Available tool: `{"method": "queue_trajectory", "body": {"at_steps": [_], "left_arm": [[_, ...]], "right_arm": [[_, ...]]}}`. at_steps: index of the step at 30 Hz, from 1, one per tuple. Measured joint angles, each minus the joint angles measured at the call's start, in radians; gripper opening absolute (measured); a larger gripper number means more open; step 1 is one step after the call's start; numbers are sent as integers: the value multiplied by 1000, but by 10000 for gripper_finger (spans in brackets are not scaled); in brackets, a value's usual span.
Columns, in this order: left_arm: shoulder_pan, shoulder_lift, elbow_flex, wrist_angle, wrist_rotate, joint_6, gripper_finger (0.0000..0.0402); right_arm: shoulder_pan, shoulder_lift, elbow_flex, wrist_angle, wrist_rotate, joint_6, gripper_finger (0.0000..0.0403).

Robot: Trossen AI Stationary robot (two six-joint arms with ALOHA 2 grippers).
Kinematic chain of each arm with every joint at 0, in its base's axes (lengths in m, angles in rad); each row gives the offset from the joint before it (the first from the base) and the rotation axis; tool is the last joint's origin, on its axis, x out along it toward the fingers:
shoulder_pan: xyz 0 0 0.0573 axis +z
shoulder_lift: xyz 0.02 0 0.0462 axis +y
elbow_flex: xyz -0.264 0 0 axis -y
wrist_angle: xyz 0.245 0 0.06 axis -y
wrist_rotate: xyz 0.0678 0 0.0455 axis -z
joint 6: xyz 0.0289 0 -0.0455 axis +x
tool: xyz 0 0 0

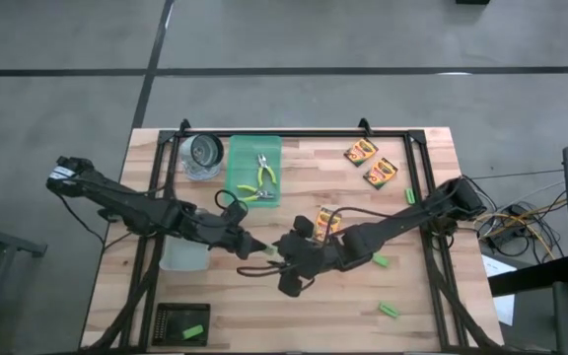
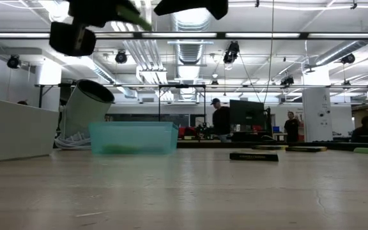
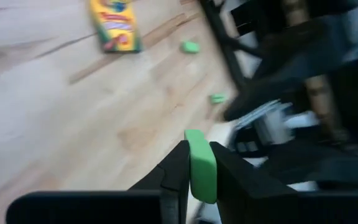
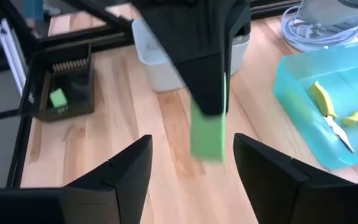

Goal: Pick & Place School Supplies
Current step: Put the green eraser into the black bin

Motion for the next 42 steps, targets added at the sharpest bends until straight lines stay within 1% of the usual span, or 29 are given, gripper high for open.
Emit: {"method": "queue_trajectory", "body": {"at_steps": [3, 5, 7, 11, 15, 20, 26, 30, 33, 37, 42], "left_arm": [[0, -6, 0, -99, 2, 6, 58], [0, -14, 0, -151, 32, 15, 58], [0, -25, 0, -178, 107, 34, 58], [-13, -58, 0, -192, 302, 59, 58], [-59, -88, 0, -211, 395, 82, 58], [-151, -117, 0, -302, 401, 120, 58], [-334, -121, 0, -405, 425, 120, 58], [-460, -115, 0, -401, 423, 62, 58], [-529, -103, 0, -402, 386, -6, 58], [-585, -74, 0, -402, 296, -31, 58], [-598, -14, 0, -402, 282, -31, 58]], "right_arm": [[21, -15, 0, -31, -1, 0, 229], [32, -21, 0, -43, 1, 3, 230], [40, -24, 0, -68, 1, 23, 230], [45, -24, 0, -124, 1, 94, 231], [46, -23, -1, -179, 1, 176, 228], [45, -23, -1, -182, 1, 192, 226], [45, -23, -1, -182, 2, 192, 226], [45, -22, -1, -182, 2, 200, 226], [45, -22, -1, -181, 3, 219, 226], [45, -22, -1, -179, 10, 221, 226], [45, -19, -1, -177, 11, 222, 226]]}}
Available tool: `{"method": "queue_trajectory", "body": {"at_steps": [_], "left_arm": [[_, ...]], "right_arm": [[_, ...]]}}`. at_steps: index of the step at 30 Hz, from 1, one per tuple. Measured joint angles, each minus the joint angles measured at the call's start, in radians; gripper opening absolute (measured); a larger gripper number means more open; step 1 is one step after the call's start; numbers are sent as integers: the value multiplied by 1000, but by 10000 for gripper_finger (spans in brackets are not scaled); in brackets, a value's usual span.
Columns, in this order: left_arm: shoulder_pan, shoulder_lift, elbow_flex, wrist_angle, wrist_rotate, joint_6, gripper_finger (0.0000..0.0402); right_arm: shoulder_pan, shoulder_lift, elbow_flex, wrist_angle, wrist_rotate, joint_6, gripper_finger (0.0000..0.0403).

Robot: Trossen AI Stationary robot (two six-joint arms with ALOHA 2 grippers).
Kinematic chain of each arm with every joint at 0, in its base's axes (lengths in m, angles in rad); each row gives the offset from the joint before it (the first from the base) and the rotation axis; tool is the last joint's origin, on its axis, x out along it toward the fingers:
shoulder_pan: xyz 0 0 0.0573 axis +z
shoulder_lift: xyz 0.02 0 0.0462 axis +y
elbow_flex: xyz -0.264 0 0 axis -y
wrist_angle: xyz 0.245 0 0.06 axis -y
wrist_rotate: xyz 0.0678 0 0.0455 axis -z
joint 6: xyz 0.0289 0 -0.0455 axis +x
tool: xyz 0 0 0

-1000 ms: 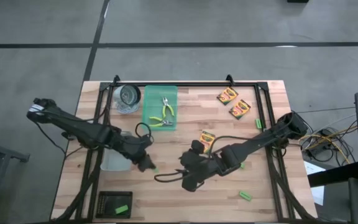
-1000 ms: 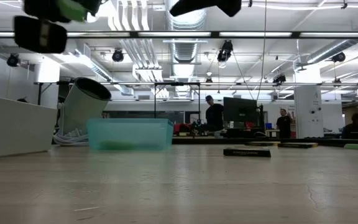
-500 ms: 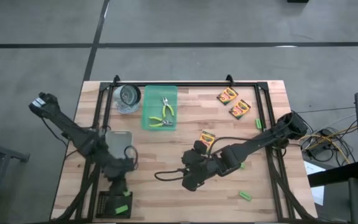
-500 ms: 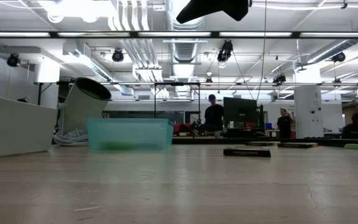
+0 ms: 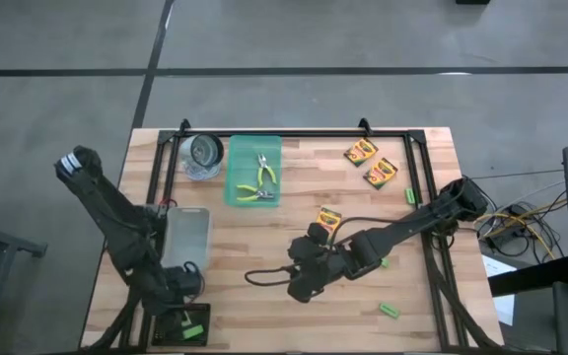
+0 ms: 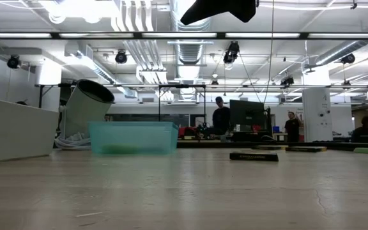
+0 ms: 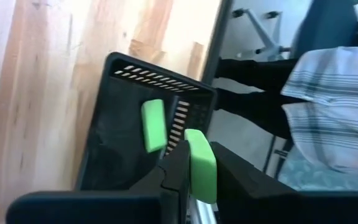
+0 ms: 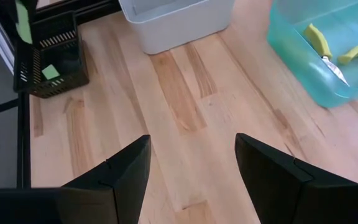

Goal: Pick & Place School Supplies
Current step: Put the green eraser into the black bin

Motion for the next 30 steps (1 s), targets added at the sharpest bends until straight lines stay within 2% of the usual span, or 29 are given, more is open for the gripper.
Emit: {"method": "queue_trajectory", "body": {"at_steps": [8, 13, 25, 30], "left_arm": [[0, 124, -1, -1, -2, 38, 58], [0, 183, -1, 0, 76, 76, 58], [0, 253, -1, -13, 112, 26, 58], [0, 253, -1, -11, 114, -15, 83]], "right_arm": [[0, 0, 0, 1, 0, 7, 226], [0, 0, 0, 1, 0, 7, 226], [0, 0, 0, 1, -1, 7, 226], [0, 0, 0, 2, -1, 7, 226]]}}
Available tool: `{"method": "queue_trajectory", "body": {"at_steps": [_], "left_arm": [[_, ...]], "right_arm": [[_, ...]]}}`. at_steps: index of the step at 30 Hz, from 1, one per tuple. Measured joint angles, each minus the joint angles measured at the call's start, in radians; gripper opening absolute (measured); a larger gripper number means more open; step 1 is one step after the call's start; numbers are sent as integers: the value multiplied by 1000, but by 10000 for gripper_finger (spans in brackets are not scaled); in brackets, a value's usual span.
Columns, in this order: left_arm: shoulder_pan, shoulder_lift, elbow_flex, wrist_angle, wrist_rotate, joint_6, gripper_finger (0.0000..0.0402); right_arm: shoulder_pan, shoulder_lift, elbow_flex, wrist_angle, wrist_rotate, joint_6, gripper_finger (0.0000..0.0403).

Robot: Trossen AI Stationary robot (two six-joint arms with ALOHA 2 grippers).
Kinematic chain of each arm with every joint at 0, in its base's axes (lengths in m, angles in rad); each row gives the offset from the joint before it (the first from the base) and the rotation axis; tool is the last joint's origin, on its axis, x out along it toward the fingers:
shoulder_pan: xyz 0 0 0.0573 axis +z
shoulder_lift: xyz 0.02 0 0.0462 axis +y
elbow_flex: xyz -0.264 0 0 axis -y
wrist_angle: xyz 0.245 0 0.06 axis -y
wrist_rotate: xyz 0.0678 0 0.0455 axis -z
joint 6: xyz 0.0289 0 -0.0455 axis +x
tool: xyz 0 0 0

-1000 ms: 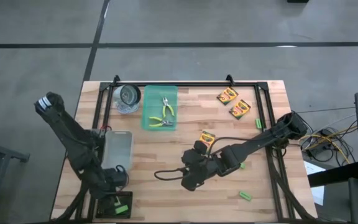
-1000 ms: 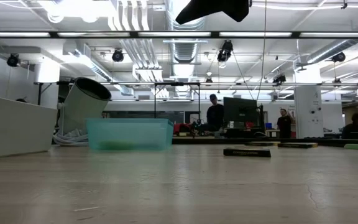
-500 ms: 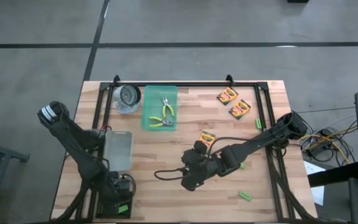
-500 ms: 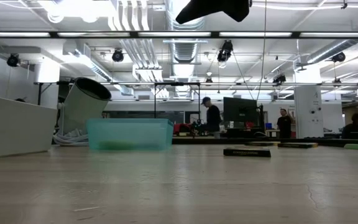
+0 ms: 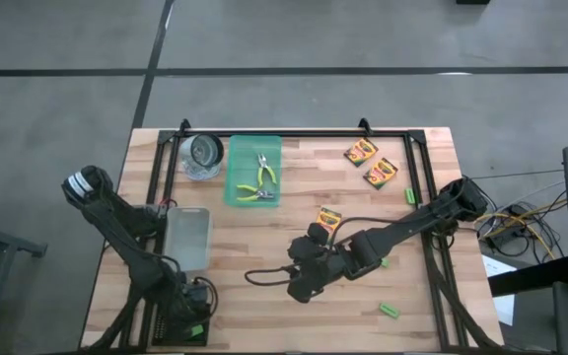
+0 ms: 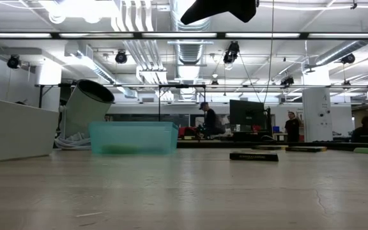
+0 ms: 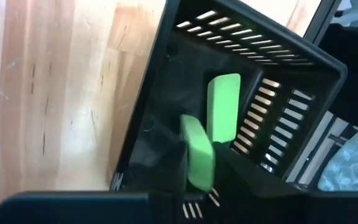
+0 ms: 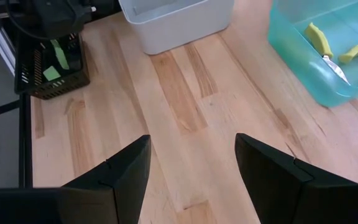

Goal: Pick & Place School Supplies
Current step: Put the green eraser into the black bin

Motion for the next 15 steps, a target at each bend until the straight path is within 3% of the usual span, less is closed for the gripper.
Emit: {"method": "queue_trajectory", "body": {"at_steps": [10, 15], "left_arm": [[0, -1, 0, -2, 5, -49, 180], [5, -2, 0, -10, 108, -66, 209]], "right_arm": [[0, 0, 0, 0, 0, 0, 226], [0, 0, 0, 0, 0, 0, 226]]}}
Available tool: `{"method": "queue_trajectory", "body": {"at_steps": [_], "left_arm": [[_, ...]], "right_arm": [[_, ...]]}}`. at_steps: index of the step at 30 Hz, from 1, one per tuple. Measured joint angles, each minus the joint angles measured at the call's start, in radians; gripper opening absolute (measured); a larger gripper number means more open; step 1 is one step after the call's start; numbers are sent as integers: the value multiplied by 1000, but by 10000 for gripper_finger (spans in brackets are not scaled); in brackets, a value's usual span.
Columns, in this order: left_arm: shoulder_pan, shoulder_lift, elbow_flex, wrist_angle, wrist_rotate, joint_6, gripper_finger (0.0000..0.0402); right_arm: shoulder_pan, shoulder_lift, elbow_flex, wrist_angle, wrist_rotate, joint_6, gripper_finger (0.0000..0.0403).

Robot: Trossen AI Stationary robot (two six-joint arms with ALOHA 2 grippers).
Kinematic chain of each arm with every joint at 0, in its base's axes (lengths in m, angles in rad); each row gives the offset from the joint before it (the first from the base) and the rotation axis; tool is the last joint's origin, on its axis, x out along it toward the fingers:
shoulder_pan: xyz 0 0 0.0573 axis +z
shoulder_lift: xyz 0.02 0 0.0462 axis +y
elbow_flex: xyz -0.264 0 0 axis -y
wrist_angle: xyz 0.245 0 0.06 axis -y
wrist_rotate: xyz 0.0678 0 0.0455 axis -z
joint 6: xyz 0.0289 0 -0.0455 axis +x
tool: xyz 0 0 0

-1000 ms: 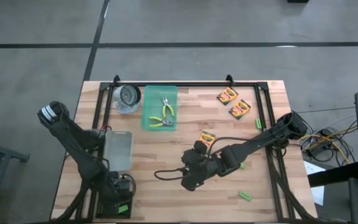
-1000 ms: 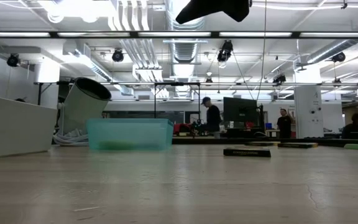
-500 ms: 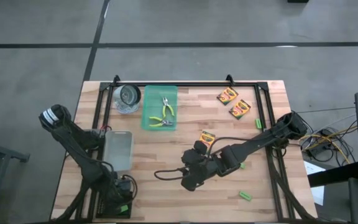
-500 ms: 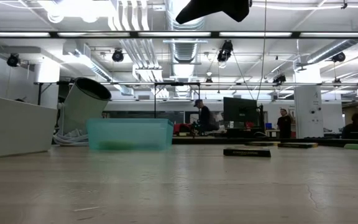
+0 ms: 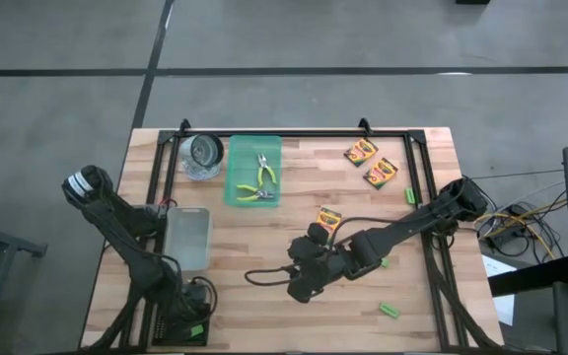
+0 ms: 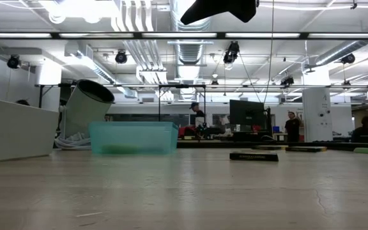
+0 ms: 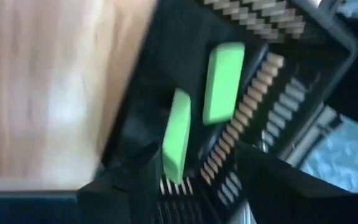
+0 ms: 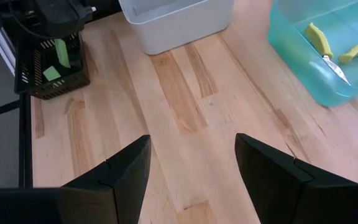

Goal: Pick & Place School Supplies
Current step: Put the green eraser into the black bin

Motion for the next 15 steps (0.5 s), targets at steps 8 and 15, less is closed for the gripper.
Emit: {"method": "queue_trajectory", "body": {"at_steps": [8, 15], "left_arm": [[3, -1, 0, -6, 169, -1, 216], [22, -1, 0, -6, 276, 4, 216]], "right_arm": [[0, 0, 0, 0, 0, 0, 226], [0, 0, 0, 0, 0, 0, 226]]}}
